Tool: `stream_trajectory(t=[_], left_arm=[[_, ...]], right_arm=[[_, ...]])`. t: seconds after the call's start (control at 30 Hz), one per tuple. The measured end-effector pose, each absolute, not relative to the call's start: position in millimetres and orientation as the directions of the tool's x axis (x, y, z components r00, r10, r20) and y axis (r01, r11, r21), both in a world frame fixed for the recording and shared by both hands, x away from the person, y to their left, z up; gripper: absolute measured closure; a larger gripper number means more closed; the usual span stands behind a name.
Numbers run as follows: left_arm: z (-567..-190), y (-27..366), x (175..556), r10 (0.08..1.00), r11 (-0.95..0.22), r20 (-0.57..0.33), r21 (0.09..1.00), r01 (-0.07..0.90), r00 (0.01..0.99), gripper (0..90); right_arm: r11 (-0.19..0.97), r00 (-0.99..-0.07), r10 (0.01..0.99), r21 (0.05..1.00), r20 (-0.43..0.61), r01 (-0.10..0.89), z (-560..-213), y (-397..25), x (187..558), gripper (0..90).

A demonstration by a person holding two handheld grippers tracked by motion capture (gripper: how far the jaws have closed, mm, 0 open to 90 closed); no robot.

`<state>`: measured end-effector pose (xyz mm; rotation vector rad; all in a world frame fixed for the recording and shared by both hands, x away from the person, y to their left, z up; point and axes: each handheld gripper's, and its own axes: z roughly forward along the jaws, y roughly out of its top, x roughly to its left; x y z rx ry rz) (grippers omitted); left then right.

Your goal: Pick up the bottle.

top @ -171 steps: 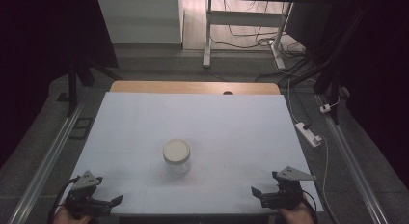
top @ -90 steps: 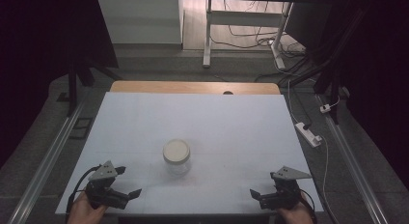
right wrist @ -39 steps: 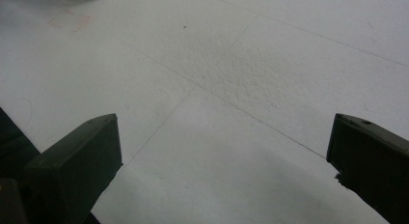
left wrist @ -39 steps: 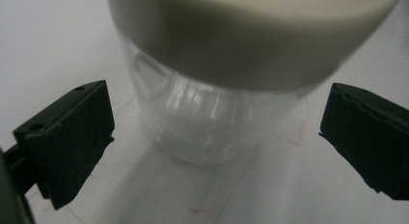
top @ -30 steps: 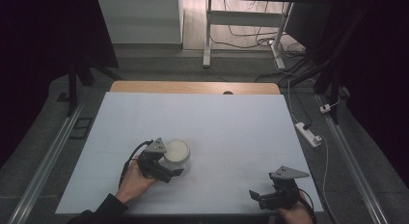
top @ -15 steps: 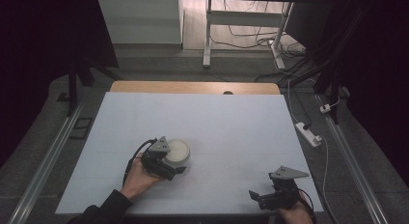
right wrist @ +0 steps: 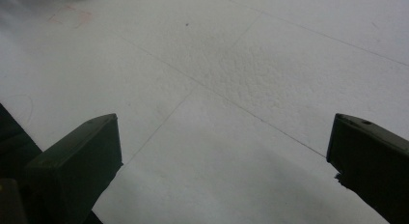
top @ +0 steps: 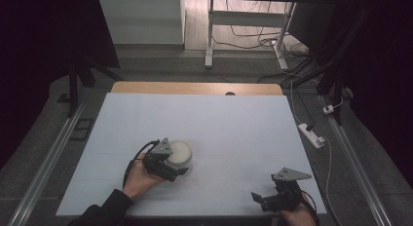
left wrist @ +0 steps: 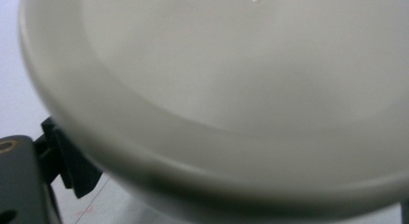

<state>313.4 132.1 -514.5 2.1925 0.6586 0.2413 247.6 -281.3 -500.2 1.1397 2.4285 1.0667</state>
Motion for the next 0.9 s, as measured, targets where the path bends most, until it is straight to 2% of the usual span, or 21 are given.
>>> stream_trajectory(t=[0.4,0.9], left_arm=[[-511.1,131.3,315.4,0.546,-0.524,-0.067,0.751,0.403,0.835,7.2],[-489.1,129.6,312.8,0.523,-0.536,-0.046,0.758,0.371,0.851,7.3]], right_arm=[[0.426,-0.662,0.746,0.712,0.074,0.559,-500.2,-281.2,247.5,0.0],[0.421,-0.659,0.748,0.712,0.078,0.561,-500.2,-281.4,247.6,0.0]])
